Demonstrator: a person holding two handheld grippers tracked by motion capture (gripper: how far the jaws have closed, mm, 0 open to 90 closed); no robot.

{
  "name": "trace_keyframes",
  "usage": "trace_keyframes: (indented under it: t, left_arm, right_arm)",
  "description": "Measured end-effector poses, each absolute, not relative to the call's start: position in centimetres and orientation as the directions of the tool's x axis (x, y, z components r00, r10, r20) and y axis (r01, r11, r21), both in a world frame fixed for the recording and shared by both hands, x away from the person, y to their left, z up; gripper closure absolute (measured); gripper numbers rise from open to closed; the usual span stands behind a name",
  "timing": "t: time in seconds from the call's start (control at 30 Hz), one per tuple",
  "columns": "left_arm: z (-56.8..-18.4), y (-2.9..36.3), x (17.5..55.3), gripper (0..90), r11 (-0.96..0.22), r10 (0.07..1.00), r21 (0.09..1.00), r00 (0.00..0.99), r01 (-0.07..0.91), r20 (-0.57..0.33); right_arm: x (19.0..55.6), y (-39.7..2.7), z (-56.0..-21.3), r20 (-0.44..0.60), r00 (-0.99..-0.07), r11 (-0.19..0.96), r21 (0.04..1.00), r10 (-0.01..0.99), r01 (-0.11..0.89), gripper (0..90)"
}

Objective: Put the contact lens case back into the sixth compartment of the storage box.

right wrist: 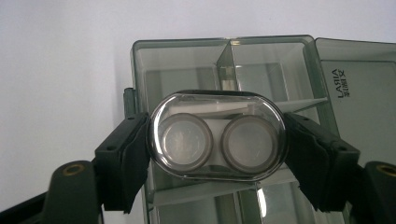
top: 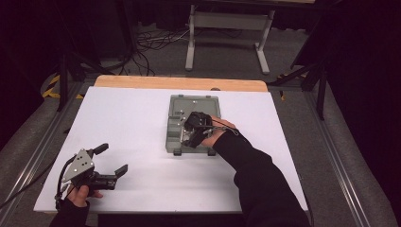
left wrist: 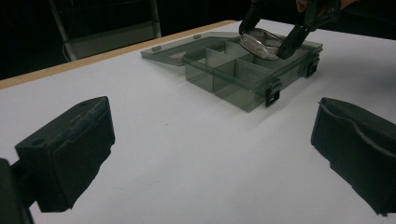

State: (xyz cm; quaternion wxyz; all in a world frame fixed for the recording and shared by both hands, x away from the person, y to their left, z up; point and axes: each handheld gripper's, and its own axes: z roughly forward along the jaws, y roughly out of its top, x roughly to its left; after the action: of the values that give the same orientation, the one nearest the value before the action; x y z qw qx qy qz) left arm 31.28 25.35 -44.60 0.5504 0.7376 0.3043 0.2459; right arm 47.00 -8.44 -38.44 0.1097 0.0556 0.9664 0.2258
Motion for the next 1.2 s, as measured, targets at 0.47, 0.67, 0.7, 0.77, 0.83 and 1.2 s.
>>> trace_keyframes:
  t: [0.47, 0.67, 0.7, 0.77, 0.83, 1.2]
  left_arm:
    - [-44.63, 25.31, 31.29, 0.4, -0.205, 0.72, 0.963, 0.693, 0.176, 0.026]
    - [-44.65, 25.28, 31.28, 0.4, -0.2, 0.722, 0.964, 0.692, 0.175, 0.024]
    - [-44.61, 25.33, 31.28, 0.4, -0.207, 0.72, 0.962, 0.694, 0.176, 0.027]
    - [-44.6, 25.35, 31.28, 0.4, -0.208, 0.72, 0.962, 0.693, 0.178, 0.028]
    - [-44.6, 25.34, 31.27, 0.4, -0.208, 0.72, 0.962, 0.694, 0.178, 0.028]
    - [-44.64, 25.27, 31.28, 0.4, -0.203, 0.721, 0.963, 0.693, 0.175, 0.026]
  right_arm:
    - [47.11, -8.52, -38.84, -0.172, -0.973, 0.903, 0.424, 0.154, 0.068, 26.8]
    - [47.2, -8.52, -38.99, -0.169, -0.974, 0.909, 0.41, 0.151, 0.07, 26.7]
    - [47.27, -8.51, -39.02, -0.166, -0.975, 0.911, 0.407, 0.145, 0.066, 26.7]
    - [47.28, -8.49, -39.07, -0.164, -0.975, 0.911, 0.407, 0.149, 0.07, 26.7]
    - [47.24, -8.46, -39.09, -0.152, -0.977, 0.911, 0.405, 0.15, 0.076, 26.7]
    - [47.42, -8.55, -39.11, -0.154, -0.977, 0.914, 0.399, 0.147, 0.075, 26.7]
